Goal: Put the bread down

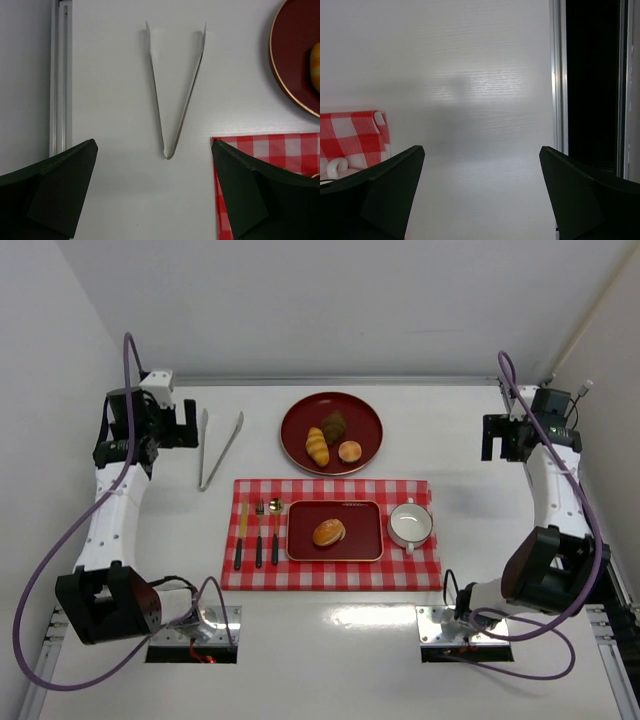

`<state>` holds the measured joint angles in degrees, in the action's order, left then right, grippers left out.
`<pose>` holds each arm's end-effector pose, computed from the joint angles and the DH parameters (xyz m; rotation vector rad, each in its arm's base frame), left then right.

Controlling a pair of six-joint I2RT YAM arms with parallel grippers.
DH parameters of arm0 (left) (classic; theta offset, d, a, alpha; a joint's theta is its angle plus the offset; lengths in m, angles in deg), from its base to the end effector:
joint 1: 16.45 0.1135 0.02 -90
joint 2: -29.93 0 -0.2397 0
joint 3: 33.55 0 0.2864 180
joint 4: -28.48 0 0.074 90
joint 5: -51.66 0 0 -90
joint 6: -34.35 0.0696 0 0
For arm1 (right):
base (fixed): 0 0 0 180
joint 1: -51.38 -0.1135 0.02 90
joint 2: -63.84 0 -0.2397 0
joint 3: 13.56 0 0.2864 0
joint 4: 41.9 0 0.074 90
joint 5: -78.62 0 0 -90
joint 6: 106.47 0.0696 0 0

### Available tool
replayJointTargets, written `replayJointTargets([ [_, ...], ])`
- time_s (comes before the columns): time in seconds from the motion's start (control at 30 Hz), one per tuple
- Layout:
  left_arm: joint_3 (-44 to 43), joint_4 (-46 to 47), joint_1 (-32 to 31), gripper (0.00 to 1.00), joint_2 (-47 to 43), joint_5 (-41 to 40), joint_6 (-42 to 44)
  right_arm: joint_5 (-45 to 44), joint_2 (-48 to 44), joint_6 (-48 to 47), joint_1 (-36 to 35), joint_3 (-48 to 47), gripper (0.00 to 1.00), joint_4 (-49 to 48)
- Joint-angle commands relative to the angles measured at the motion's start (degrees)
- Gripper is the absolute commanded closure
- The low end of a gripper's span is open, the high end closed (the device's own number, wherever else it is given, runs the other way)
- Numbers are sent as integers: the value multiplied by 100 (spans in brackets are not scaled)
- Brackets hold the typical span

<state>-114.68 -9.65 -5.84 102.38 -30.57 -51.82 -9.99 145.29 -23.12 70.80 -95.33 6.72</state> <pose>0.3510 0.0562 0.3150 -0.0406 2.0792 0.0125 0.3460 -0.1202 0.2449 0.2582 2.4075 -0.1794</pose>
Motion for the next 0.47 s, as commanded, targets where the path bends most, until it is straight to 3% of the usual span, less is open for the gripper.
replayJointTargets([
  [0.0, 302, -208, 81, 0, -248, 163, 38, -33, -261, 147, 53, -187, 0, -50],
  [0.43, 549, -208, 187, 0, -371, 216, 144, 19, -595, 147, 159, -196, 0, 56],
])
